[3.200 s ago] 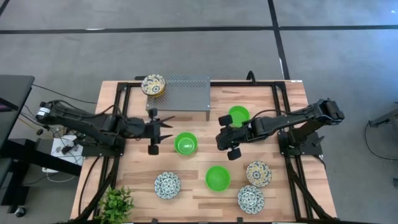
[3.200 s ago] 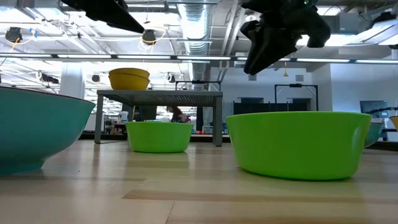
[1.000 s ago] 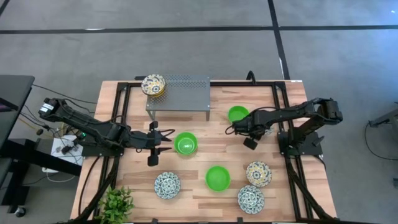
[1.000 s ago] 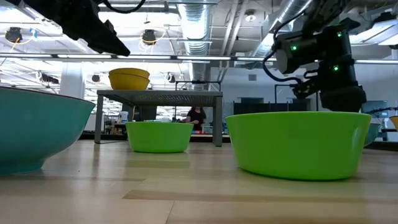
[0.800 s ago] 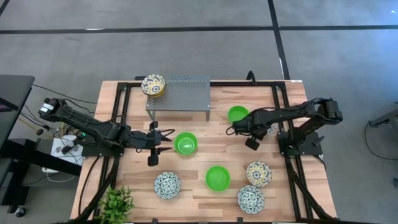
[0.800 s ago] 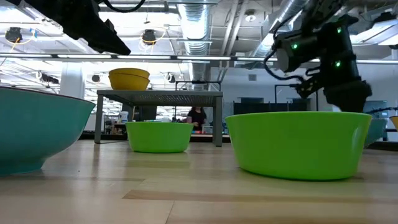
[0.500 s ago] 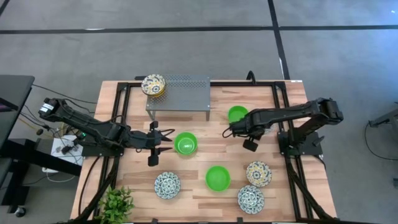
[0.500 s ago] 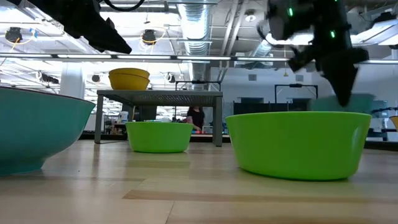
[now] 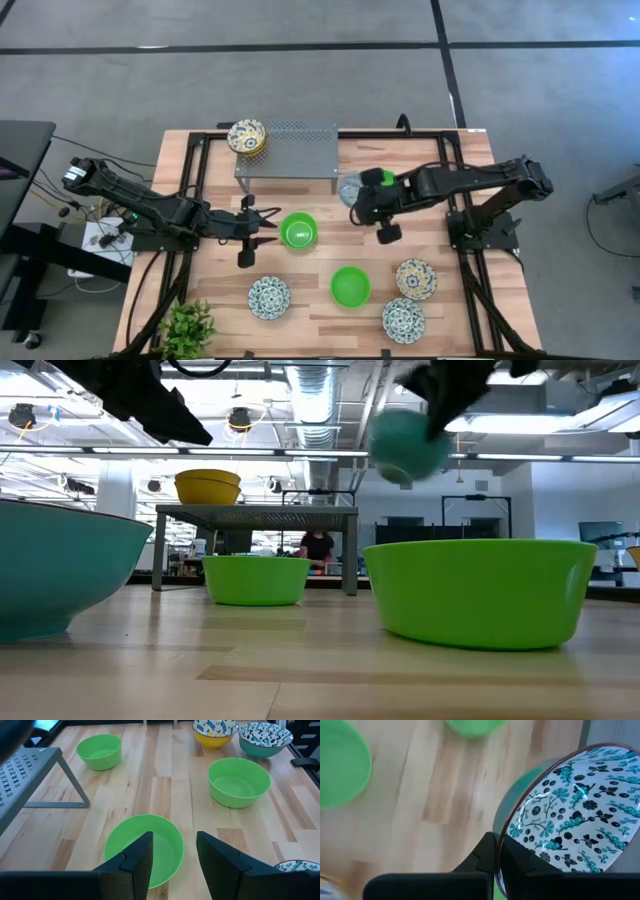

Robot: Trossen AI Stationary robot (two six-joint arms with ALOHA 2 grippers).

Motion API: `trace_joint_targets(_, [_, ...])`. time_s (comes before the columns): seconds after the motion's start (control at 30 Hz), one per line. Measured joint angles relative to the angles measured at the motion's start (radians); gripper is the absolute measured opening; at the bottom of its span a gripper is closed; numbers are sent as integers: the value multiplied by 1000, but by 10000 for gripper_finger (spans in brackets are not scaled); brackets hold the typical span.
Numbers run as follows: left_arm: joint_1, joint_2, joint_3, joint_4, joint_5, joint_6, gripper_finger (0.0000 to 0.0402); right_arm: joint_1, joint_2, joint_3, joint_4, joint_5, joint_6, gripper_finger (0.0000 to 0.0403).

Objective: Pick & Place Mini bowls
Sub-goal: Put the top green patterned bowl on the shelf

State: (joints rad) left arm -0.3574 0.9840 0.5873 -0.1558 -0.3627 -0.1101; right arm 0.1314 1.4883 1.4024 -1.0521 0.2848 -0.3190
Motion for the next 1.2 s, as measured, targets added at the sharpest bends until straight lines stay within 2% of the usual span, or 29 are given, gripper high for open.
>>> trace_joint_targets(0.1, [0,0,0,0,34,0,153,-16,0,2,98,1,-253,14])
trace_joint_targets(0.2, [-1,0,0,0,84,0,153,-47,0,2,183,2,-382,17])
trace_joint_targets(0.43, [-2,0,0,0,136,-3,153,-152,0,2,290,0,-541,5])
trace_joint_targets(0.63, [-2,0,0,0,127,9,153,-225,38,16,341,-99,-622,7])
trace_joint_targets(0.87, [-2,-4,0,0,51,70,153,-281,230,237,285,-106,-659,6])
trace_joint_targets(1.2, [-3,-17,0,0,52,76,153,-357,525,592,112,-105,-728,5])
